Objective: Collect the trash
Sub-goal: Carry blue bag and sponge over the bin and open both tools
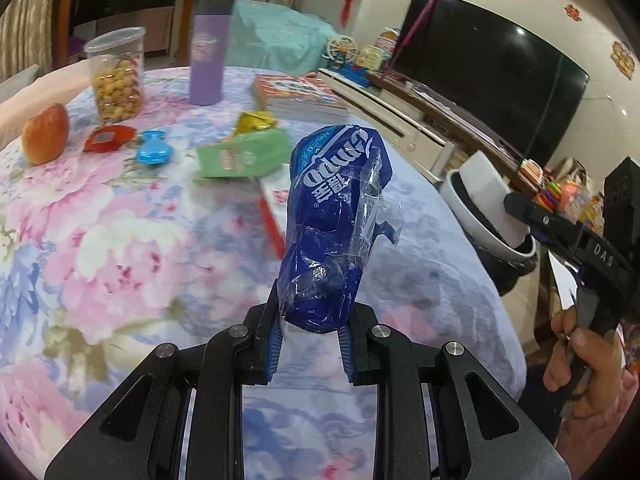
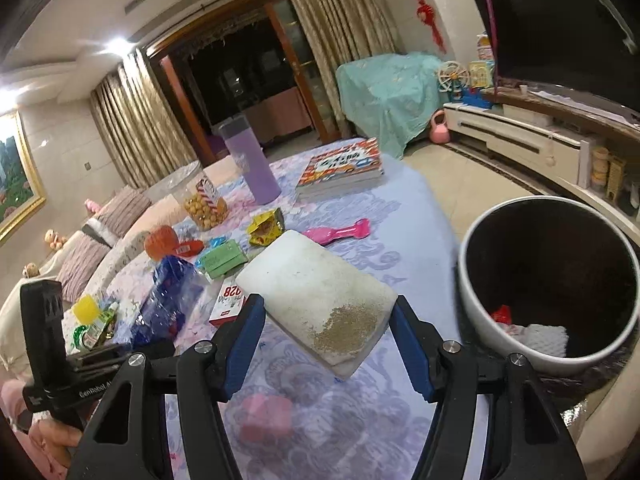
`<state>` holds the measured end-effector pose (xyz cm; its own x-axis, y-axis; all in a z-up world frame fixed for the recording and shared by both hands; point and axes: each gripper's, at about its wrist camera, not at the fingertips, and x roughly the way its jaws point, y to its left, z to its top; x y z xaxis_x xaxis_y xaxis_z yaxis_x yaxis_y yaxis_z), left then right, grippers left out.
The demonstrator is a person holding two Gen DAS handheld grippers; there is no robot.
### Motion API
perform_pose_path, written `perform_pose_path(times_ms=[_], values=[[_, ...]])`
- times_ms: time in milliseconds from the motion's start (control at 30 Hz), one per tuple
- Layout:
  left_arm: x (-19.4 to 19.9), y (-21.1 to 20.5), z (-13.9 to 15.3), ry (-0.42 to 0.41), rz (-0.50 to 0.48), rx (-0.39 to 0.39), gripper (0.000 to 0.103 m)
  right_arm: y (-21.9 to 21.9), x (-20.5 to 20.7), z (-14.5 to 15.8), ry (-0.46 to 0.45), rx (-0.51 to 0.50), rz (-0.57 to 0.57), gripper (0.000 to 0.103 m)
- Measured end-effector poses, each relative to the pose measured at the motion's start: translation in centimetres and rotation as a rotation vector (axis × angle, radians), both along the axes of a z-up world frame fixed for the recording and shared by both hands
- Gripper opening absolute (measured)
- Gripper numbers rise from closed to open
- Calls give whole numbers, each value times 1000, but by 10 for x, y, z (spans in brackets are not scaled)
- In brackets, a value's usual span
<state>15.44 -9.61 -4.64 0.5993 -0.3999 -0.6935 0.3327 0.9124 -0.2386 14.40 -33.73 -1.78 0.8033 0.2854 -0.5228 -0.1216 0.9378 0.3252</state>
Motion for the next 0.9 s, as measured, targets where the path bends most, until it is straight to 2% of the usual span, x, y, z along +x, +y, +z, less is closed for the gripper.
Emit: perform_pose_path(times_ms=[300,900], values=[[-3,-48,3,-5,-93,18,22,-37,-15,10,-47,20,-80,65],[8,-145,13,-19,-265,63,22,-106,-30,2,-29,27,-231,65]])
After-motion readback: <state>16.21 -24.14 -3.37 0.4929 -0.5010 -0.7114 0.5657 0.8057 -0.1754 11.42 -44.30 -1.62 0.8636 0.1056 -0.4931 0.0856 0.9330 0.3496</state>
